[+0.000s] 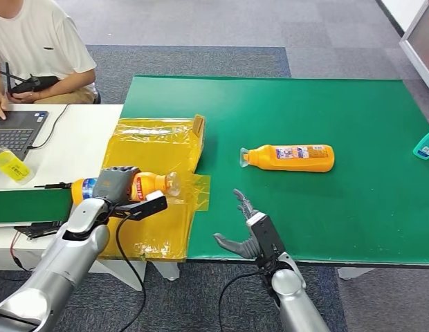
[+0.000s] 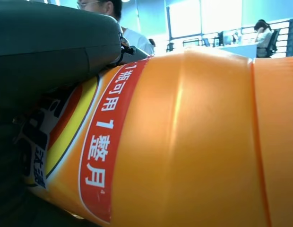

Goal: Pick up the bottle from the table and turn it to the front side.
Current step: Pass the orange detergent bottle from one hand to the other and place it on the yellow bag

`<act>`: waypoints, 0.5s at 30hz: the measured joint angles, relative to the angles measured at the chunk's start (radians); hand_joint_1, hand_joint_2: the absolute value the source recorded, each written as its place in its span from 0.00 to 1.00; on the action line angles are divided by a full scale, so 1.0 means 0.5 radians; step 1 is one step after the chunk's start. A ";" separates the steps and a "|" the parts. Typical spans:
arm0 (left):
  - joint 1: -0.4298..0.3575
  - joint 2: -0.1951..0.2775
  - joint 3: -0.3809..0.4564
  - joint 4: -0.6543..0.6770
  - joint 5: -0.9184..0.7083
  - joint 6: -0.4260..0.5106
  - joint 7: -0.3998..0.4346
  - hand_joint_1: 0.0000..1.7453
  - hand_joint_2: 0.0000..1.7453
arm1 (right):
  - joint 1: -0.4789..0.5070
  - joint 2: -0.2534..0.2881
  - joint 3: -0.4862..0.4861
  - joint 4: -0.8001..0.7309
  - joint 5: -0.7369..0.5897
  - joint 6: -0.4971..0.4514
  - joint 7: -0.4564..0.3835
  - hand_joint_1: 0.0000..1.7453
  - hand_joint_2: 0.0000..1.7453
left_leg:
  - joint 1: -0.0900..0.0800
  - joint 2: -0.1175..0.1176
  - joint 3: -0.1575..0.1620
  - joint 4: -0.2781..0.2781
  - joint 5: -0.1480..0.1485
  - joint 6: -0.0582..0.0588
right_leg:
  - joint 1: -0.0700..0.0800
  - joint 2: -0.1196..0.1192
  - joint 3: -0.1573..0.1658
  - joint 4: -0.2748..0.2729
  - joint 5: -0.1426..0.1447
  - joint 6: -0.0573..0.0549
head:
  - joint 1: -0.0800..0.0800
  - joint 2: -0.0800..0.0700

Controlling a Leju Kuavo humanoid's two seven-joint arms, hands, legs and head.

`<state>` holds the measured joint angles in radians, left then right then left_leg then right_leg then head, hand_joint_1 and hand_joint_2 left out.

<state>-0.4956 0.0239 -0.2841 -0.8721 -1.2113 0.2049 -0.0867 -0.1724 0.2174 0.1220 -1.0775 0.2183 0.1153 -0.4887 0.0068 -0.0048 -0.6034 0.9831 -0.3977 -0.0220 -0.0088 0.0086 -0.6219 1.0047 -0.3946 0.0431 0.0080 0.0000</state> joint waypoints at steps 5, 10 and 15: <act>-0.037 -0.055 -0.055 0.000 -0.001 -0.037 0.001 1.00 1.00 | -0.004 0.000 0.000 0.016 0.003 0.008 -0.004 0.00 1.00 | 0.000 0.000 -0.001 0.000 0.000 0.000 | 0.000 0.000 -0.001 0.000 0.001 0.001 | 0.000 0.000; -0.070 -0.089 -0.085 0.000 0.001 -0.041 0.011 1.00 1.00 | -0.006 0.000 0.000 0.030 0.007 0.014 -0.005 0.00 1.00 | 0.000 0.000 -0.001 0.000 0.000 0.000 | 0.000 0.000 -0.001 0.000 0.001 0.001 | 0.000 0.000; -0.093 -0.103 -0.110 0.012 -0.001 -0.025 0.020 1.00 1.00 | -0.011 0.000 0.000 0.040 0.009 0.015 -0.011 0.00 1.00 | 0.000 0.000 -0.002 0.000 0.000 0.000 | 0.000 0.000 -0.001 0.000 0.001 0.001 | 0.000 0.000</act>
<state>-0.5419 -0.0276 -0.3391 -0.8662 -1.2118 0.1923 -0.0765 -0.1780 0.2174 0.1220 -1.0576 0.2228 0.1226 -0.4942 0.0068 -0.0048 -0.6043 0.9831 -0.3976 -0.0220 -0.0088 0.0087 -0.6226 1.0048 -0.3942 0.0435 0.0080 0.0000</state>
